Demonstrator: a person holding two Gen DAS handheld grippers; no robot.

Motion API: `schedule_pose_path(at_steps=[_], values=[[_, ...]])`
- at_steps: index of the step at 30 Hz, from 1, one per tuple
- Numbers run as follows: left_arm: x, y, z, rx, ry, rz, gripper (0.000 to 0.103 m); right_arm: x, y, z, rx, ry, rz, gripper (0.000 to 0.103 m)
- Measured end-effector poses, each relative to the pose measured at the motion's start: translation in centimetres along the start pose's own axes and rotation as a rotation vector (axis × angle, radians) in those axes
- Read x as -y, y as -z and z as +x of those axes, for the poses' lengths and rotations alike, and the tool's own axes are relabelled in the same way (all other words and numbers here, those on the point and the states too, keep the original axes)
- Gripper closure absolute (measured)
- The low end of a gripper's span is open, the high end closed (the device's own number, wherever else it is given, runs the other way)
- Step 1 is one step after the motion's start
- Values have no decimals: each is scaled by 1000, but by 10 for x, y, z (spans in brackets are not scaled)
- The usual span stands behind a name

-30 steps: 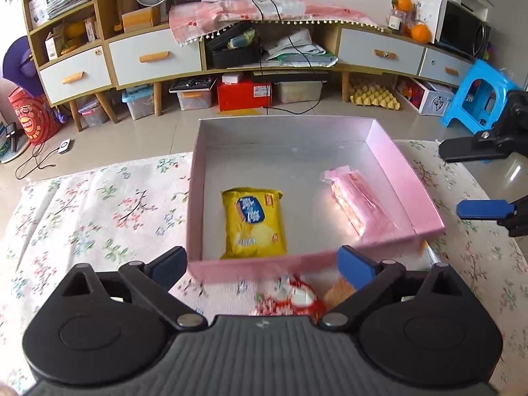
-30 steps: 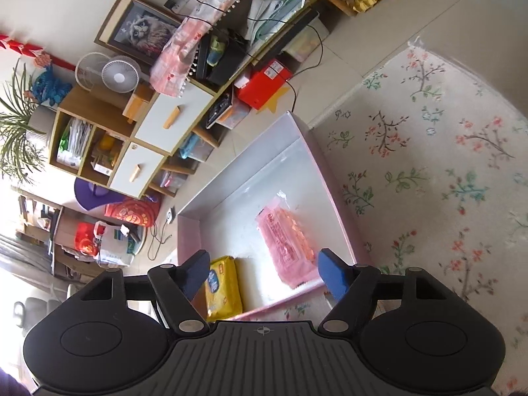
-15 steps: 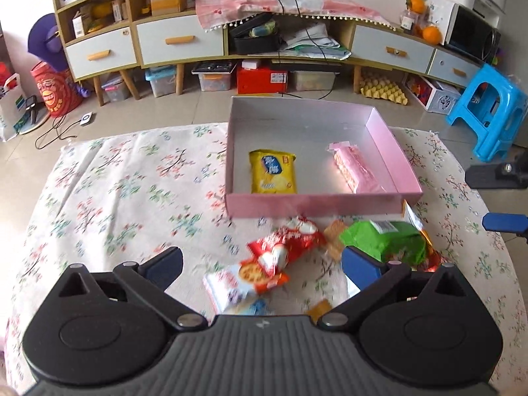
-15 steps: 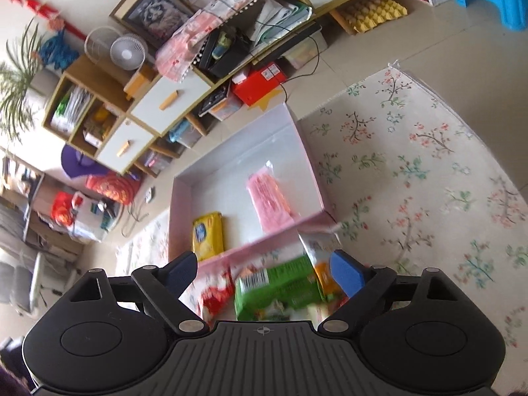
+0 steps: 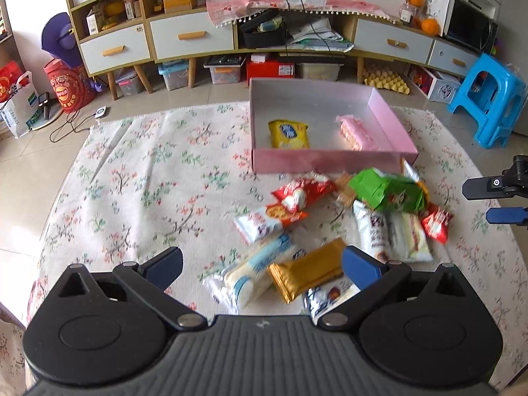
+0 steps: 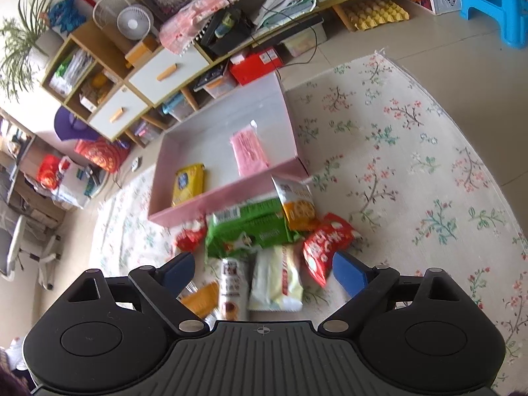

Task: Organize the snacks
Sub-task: 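Withdraw both tools from the box back toward the snack pile, then grasp the clear-wrapped white bread roll with the left tool while the right tool grasps the cookie stick packet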

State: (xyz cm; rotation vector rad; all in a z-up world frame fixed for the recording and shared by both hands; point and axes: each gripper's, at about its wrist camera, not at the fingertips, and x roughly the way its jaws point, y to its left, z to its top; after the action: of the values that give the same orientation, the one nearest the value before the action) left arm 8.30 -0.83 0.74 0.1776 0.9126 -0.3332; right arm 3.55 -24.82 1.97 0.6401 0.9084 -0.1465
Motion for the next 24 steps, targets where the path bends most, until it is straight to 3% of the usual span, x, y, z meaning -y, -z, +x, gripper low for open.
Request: schedule_pose_path(at_steps=[11, 18, 24], values=[[-9, 30, 18, -25, 77, 69, 2, 0, 16, 23, -72, 77, -35, 11], [6, 42, 29, -82, 212, 149, 13, -3, 14, 43, -118, 80, 43, 11], [26, 47, 39, -128, 277, 228, 28, -19, 20, 66, -185, 63, 52, 11]])
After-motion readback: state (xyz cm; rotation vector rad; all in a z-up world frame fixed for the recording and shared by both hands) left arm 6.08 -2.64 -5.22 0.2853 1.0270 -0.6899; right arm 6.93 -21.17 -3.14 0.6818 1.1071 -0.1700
